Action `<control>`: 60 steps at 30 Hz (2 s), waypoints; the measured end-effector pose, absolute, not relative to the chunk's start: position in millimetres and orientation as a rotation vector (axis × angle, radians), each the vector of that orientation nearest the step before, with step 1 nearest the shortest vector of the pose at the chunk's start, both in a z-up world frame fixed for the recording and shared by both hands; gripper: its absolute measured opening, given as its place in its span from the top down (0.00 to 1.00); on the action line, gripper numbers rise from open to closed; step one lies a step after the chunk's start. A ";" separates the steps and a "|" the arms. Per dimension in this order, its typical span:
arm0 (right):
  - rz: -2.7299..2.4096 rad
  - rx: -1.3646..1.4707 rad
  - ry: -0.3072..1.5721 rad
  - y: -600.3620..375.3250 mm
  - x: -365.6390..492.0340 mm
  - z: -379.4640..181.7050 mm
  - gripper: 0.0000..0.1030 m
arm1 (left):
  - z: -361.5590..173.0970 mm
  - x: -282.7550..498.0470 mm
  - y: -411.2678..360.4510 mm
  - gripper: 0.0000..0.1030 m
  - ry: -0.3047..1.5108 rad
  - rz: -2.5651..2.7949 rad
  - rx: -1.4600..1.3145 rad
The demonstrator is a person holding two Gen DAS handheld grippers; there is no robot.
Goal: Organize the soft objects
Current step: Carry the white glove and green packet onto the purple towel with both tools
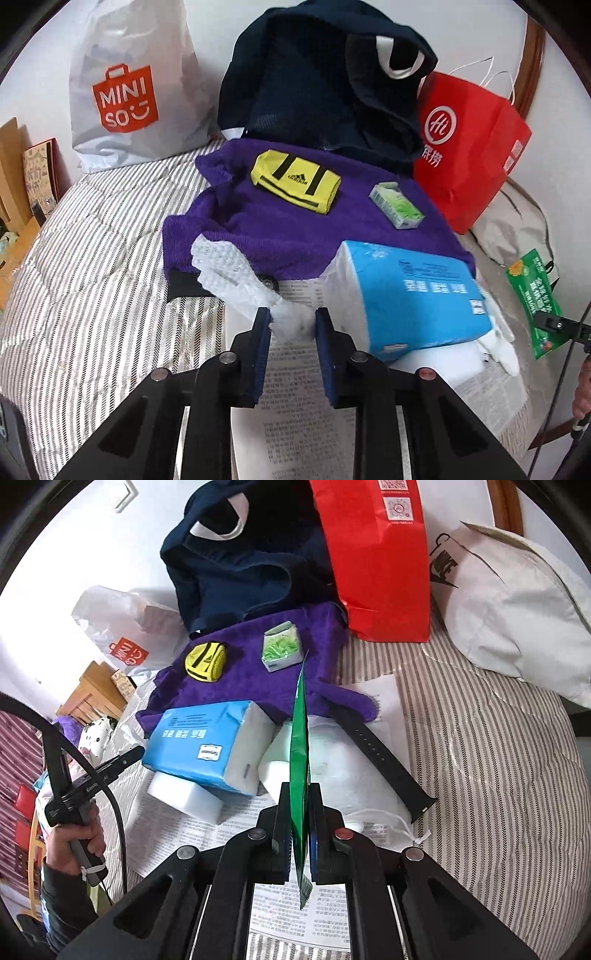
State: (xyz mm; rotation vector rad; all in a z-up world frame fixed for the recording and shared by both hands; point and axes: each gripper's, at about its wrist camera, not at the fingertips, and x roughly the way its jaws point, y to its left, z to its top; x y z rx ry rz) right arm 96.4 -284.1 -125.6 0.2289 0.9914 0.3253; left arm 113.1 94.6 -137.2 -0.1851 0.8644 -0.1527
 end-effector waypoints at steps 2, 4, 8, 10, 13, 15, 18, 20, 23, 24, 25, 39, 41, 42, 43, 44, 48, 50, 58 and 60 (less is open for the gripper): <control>0.334 0.230 0.988 -281.4 94.9 -123.2 0.93 | -131.6 109.8 94.3 0.77 0.856 -0.151 -0.181; 0.340 0.229 0.984 -279.0 94.1 -121.4 0.93 | -125.9 106.9 94.0 0.77 0.849 -0.155 -0.183; 0.355 0.233 0.980 -273.6 94.5 -118.9 0.93 | -114.8 102.5 92.8 0.77 0.836 -0.161 -0.190; 0.362 0.235 0.977 -270.9 95.2 -117.2 0.93 | -110.1 102.1 90.5 0.77 0.832 -0.169 -0.187; 0.367 0.224 0.966 -266.4 96.0 -113.2 0.93 | -103.0 102.3 87.9 0.77 0.826 -0.173 -0.180; 0.360 0.207 0.960 -262.4 97.3 -110.4 0.93 | -98.9 103.0 86.4 0.77 0.822 -0.175 -0.177; 0.369 0.211 0.958 -258.7 99.1 -108.1 0.93 | -94.3 104.9 85.4 0.77 0.817 -0.182 -0.178; 0.372 0.208 0.953 -256.5 99.5 -106.2 0.93 | -91.9 106.7 84.2 0.77 0.816 -0.187 -0.177; 0.378 0.205 0.950 -253.5 102.2 -104.8 0.93 | -90.1 109.4 82.8 0.77 0.815 -0.189 -0.171; 0.378 0.203 0.949 -252.9 103.1 -104.5 0.93 | -89.4 110.1 83.0 0.77 0.812 -0.191 -0.173; 0.378 0.201 0.949 -252.3 103.9 -104.2 0.93 | -88.9 111.4 83.0 0.77 0.812 -0.195 -0.175; 0.382 0.176 0.923 -243.9 130.0 -93.4 0.93 | -85.3 137.9 79.9 0.77 0.814 -0.217 -0.160; 0.380 0.184 0.926 -243.7 135.2 -95.1 0.93 | -85.2 142.9 79.9 0.77 0.816 -0.218 -0.155; 0.380 0.188 0.928 -243.3 138.2 -95.9 0.93 | -85.7 145.5 80.0 0.77 0.817 -0.219 -0.152; 0.380 0.189 0.929 -241.5 141.5 -96.7 0.93 | -86.2 148.2 80.1 0.77 0.817 -0.219 -0.150; 0.381 0.191 0.930 -239.7 146.0 -97.9 0.93 | -87.0 150.7 80.1 0.77 0.818 -0.220 -0.148; 0.383 0.189 0.938 -233.1 166.4 -100.8 0.93 | -90.7 161.9 80.5 0.77 0.823 -0.220 -0.143; 0.360 0.180 0.939 -230.3 180.4 -102.4 0.93 | -92.0 167.8 81.0 0.77 0.825 -0.222 -0.142; 0.292 0.216 0.967 -225.8 231.1 -120.3 0.93 | -99.4 189.6 85.2 0.77 0.835 -0.228 -0.146; 0.275 0.233 0.981 -226.3 242.1 -126.9 0.93 | -101.1 194.5 86.4 0.77 0.835 -0.231 -0.149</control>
